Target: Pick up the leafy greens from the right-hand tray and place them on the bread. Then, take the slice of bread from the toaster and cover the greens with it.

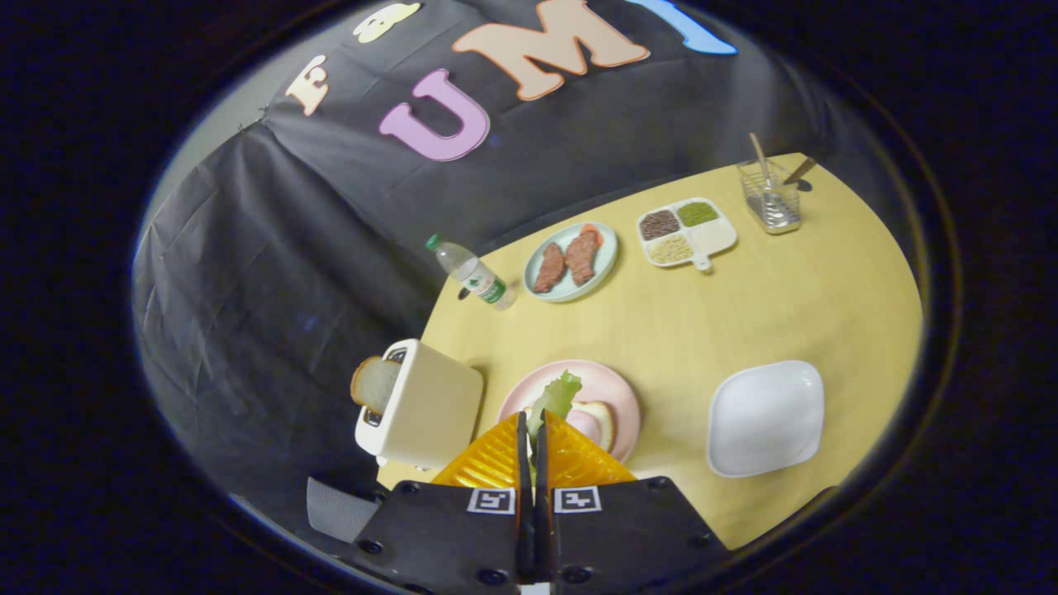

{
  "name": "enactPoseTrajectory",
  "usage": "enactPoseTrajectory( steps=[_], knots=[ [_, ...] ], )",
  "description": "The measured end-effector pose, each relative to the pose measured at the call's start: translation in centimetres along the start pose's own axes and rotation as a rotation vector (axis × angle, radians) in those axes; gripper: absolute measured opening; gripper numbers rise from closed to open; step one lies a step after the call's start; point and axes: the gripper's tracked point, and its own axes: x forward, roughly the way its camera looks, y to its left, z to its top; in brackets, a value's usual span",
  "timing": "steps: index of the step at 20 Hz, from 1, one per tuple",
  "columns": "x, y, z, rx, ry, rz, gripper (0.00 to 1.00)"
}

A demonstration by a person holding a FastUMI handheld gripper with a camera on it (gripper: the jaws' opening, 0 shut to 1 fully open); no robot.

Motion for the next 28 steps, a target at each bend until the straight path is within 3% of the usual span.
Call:
enactPoseTrajectory(
  steps=[4,7,11,19,24,28],
  knots=[
    [2.8,4.3,-2.0,0.006,0.029,0.072,0.03],
    [5.7,4.9,-3.9,0.004,0.068,0.067,0.03],
    [9.0,2.7,-6.3,-0.006,0.132,-0.002,0.03],
    [9.0,-5.0,-7.0,-0.005,0.152,-0.158,0.03],
    [8.8,-8.5,-6.1,-0.01,0.137,-0.216,0.04],
    [8.8,-9.3,-6.3,-0.037,0.139,-0.223,0.09]
  ],
)
